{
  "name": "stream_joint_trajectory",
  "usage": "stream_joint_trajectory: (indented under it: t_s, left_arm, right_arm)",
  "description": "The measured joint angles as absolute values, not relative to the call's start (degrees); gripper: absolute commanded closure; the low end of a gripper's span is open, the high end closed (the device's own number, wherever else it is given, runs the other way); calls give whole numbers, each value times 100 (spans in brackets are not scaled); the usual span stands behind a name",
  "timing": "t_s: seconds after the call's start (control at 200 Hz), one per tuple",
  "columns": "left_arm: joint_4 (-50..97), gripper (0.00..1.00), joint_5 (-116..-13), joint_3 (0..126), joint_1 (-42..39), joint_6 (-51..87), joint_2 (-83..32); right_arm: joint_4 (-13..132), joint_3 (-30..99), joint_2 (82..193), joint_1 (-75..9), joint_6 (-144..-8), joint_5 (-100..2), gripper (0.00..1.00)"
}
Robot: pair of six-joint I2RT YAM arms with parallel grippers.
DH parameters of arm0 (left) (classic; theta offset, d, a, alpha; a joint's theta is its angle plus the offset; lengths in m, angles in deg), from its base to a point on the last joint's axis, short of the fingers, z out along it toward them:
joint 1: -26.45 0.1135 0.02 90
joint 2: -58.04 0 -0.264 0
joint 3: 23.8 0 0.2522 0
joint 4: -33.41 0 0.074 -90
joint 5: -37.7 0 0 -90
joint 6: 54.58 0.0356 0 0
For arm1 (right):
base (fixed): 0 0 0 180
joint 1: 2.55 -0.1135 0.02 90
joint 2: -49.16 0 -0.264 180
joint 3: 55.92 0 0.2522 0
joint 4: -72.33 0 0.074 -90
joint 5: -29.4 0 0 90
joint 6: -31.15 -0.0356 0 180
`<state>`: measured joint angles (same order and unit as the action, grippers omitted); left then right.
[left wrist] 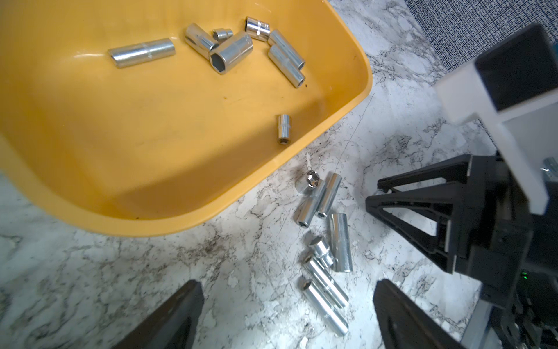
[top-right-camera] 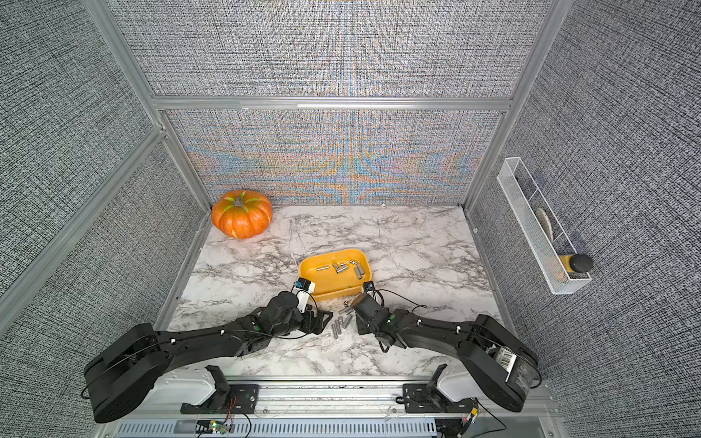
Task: Put the socket on the desktop into the storage box
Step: Place the socket head in the storage box, then pick up the socket head from the center of the board.
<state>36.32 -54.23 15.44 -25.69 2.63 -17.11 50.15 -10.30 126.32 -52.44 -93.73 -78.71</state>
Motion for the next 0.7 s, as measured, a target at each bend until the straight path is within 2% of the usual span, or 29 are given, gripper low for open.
stream_joint_trajectory:
  t_s: [0.175, 0.31, 0.701]
  left_arm:
    - [3446, 7, -5069, 1644, -2569, 282, -1600]
    - [3321, 7, -4874, 1640, -2569, 291, -1458]
    - [3186, 6, -4728, 1631, -2569, 381, -1335]
  right_arm:
    - [4420, -527, 12095, -5054, -9235, -8266, 76]
    - [4518, 96, 12230, -4759, -8813, -8245, 75]
    - [5058, 2472, 15063, -4337, -7908, -7539, 76]
